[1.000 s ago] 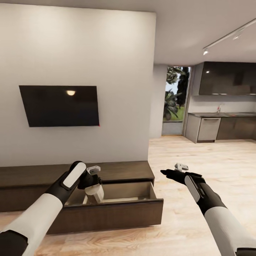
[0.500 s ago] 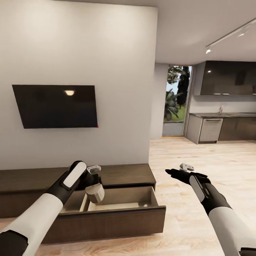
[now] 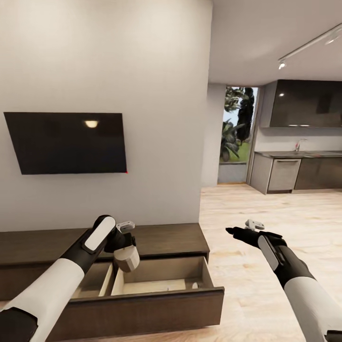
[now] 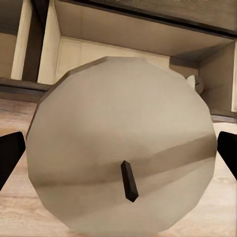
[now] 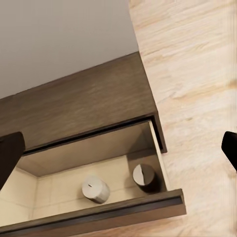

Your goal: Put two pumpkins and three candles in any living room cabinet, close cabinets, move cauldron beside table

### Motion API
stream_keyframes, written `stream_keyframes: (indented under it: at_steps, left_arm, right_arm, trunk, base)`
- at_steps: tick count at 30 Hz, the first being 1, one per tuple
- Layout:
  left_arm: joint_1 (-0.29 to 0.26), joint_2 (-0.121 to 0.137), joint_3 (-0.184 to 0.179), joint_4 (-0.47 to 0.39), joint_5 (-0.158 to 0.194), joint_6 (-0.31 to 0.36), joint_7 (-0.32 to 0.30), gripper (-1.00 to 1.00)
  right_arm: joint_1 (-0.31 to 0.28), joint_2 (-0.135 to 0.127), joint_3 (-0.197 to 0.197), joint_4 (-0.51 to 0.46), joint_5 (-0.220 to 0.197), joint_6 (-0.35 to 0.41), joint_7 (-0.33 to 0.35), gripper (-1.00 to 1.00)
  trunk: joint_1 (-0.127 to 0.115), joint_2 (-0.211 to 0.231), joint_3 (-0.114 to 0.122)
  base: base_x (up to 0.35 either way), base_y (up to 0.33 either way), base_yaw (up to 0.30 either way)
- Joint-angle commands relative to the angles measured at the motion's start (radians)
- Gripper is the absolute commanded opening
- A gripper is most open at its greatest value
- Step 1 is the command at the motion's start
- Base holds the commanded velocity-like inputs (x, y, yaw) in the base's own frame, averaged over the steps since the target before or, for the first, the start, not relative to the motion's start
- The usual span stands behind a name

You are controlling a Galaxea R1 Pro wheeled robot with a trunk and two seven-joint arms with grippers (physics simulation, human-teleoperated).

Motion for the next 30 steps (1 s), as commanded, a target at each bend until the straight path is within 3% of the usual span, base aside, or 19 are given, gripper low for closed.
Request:
stream_keyframes:
  at_steps: [1,8,23,30]
  left_arm:
    - [-0.001,0.001,-0.004,-0.001,0.01,0.0,0.009,-1.0]
    - [-0.001,0.002,-0.004,0.004,0.012,0.0,0.008,-1.0]
    - [-0.001,0.001,-0.004,0.048,0.012,0.0,0.008,-1.0]
    - [-0.001,0.001,-0.005,0.054,0.013,0.0,0.008,-1.0]
  right_arm:
    - [0.0,-0.004,-0.003,0.005,-0.001,0.005,0.004,1.0]
    - [0.0,-0.021,-0.004,0.063,-0.003,-0.003,0.004,1.0]
    - [0.001,-0.022,-0.004,0.069,-0.004,-0.003,0.004,1.0]
    - [0.0,-0.022,-0.003,0.071,-0.004,-0.003,0.004,1.0]
  trunk:
    - [0.0,-0.001,-0.001]
    - [0.0,-0.001,-0.001]
    - [0.0,-0.001,-0.001]
    - [0.0,-0.001,-0.001]
  base:
    - [0.018,-0.012,0.0]
    - [0.197,0.061,0.0]
    - [0.199,0.001,0.0]
    - [0.034,-0.032,0.0]
